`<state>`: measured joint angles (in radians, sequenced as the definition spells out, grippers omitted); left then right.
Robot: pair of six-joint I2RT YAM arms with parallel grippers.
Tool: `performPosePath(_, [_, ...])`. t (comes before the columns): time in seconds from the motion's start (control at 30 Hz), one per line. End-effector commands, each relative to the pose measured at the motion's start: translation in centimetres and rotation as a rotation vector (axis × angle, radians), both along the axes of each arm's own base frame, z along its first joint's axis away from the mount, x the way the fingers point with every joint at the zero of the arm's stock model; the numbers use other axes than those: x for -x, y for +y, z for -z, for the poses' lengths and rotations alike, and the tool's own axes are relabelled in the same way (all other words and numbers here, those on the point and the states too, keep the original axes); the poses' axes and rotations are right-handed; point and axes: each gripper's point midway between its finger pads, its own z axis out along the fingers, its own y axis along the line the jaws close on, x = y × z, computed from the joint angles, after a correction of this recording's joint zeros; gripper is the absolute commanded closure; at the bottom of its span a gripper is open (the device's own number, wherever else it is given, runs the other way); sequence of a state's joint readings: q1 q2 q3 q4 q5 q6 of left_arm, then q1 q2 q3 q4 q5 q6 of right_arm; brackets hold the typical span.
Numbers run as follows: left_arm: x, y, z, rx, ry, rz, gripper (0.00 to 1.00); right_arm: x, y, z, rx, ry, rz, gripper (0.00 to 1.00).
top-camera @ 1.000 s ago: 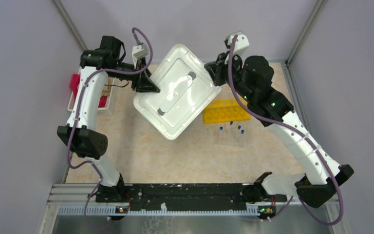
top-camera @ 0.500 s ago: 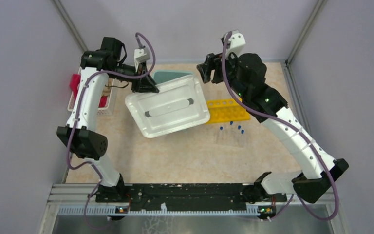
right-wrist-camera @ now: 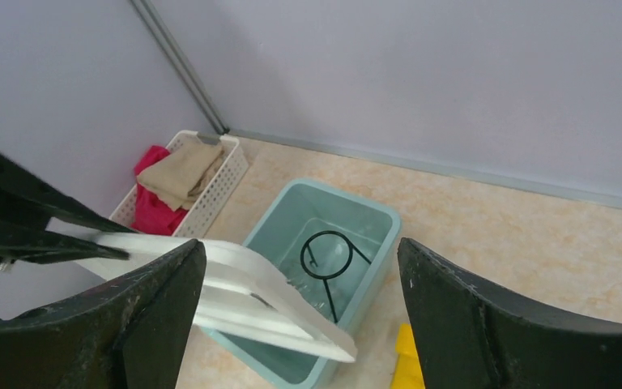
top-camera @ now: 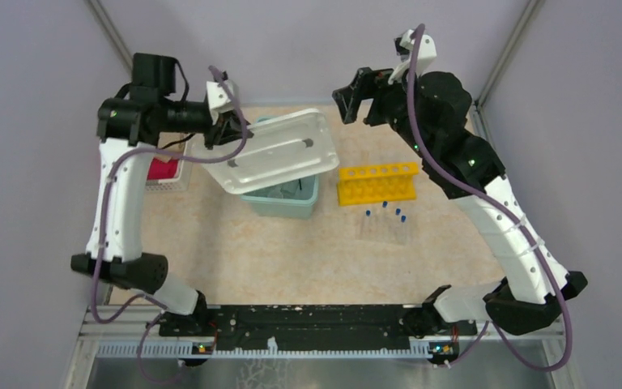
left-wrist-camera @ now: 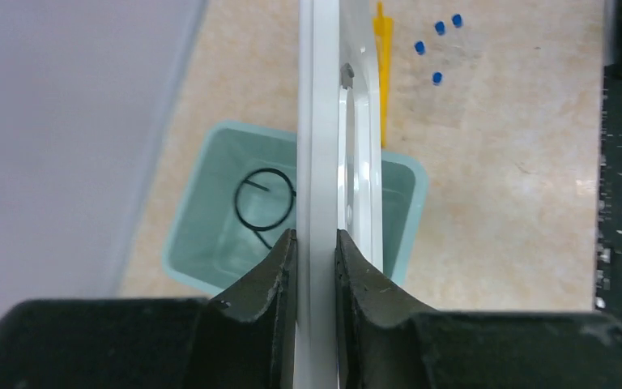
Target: Organize the chemistry lab equipment
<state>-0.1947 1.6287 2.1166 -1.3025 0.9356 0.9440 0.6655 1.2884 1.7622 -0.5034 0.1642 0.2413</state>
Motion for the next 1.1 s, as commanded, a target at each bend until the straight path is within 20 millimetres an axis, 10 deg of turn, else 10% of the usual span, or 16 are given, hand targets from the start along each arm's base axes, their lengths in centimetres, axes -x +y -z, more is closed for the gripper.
performPosePath(0.0, [3.5, 0.6, -7.5, 0.028, -0.404, 0.012, 1.00, 2.1, -1.3, -2.9, -0.102, 0.006, 0.013, 0.12])
performPosePath(0.2, [4.9, 1.3, -8.0, 0.006, -0.616, -0.023, 1.00, 2.0, -1.7, -2.6, -0.130, 0.031, 0.042, 0.11])
performPosePath(0.53, [3.1, 0.9, -0.1, -0.128, -1.126, -0.003, 1.00, 1.0, -1.4, 0.4, -0.107, 0.092, 0.074, 0.11])
performPosePath(0.77, [3.9, -0.3, 1.8, -0.115, -1.271, 0.063, 1.00, 0.2, -1.2, 2.9, -0.072, 0.126, 0.093, 0.11])
performPosePath(1.07, [5.8, -0.6, 10.2, -0.227, -1.309, 0.228, 1.00, -2.8, 0.5, 7.3, -0.034, 0.211, 0.080, 0.11])
